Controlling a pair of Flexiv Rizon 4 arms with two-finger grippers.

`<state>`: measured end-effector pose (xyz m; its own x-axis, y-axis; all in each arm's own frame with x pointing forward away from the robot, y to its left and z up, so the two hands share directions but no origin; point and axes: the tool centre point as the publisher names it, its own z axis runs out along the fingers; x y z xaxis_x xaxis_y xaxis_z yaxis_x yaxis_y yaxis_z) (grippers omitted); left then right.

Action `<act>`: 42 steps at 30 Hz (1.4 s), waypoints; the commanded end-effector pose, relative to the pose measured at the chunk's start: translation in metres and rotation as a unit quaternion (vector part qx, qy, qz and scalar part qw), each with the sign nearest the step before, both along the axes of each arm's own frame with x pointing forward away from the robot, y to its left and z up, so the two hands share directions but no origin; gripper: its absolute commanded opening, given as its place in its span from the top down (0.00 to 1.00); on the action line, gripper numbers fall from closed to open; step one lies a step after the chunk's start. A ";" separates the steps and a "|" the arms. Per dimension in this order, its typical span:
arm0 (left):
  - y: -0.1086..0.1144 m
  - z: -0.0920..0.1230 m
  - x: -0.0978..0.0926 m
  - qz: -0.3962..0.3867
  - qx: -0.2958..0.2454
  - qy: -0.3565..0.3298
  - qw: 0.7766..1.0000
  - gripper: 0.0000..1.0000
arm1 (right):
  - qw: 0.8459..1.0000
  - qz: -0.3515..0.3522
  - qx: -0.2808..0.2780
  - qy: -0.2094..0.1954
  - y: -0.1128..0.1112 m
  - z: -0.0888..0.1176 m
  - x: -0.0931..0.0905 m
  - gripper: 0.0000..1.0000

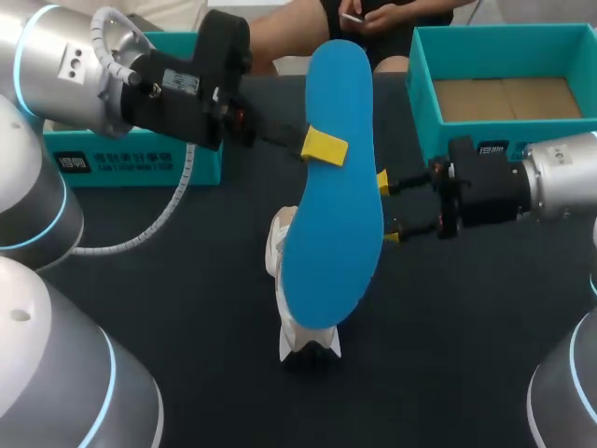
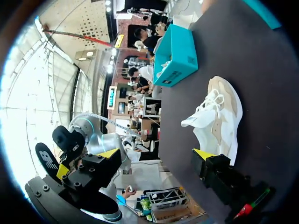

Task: Take the shoe out of the shoebox, open the shoe tongue, remove and reinsert the insole, then place the shoe into the shoebox

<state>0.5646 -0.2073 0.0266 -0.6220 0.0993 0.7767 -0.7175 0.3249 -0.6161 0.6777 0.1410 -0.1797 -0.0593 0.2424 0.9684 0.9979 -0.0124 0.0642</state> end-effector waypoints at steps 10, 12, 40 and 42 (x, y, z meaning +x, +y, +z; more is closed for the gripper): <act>0.024 -0.015 0.033 0.044 -0.023 -0.423 0.905 1.00 | 1.000 -0.002 -0.001 0.000 0.001 0.000 -0.002 0.00; 0.026 -0.018 0.041 0.063 -0.025 -0.455 0.888 1.00 | 1.000 -0.002 -0.001 0.000 0.001 0.000 -0.002 0.00; 0.039 -0.067 0.069 0.087 0.019 -0.681 0.727 1.00 | 1.000 -0.002 -0.001 0.000 0.001 0.000 -0.002 0.00; 0.043 -0.075 0.075 0.090 0.003 -0.704 0.705 1.00 | 1.000 -0.002 -0.001 0.000 0.001 0.000 -0.002 0.00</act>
